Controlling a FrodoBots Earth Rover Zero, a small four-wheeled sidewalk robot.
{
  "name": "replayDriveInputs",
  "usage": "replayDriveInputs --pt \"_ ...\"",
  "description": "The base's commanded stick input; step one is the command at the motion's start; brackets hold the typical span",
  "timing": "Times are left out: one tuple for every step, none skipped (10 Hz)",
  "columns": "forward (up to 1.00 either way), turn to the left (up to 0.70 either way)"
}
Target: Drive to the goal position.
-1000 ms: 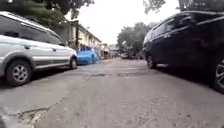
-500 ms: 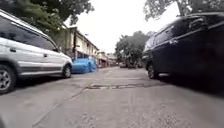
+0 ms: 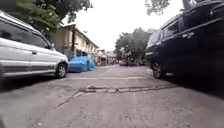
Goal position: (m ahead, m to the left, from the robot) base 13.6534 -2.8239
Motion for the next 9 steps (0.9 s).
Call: replayDriveInputs --pt "1.0 0.16" --pt "1.0 0.15" --pt "1.0 0.0" --pt "1.0 0.0" --pt "1.0 -0.13" --pt "1.0 -0.27" --pt "1.0 -0.27" --pt "1.0 -0.27" --pt "1.0 -0.12"
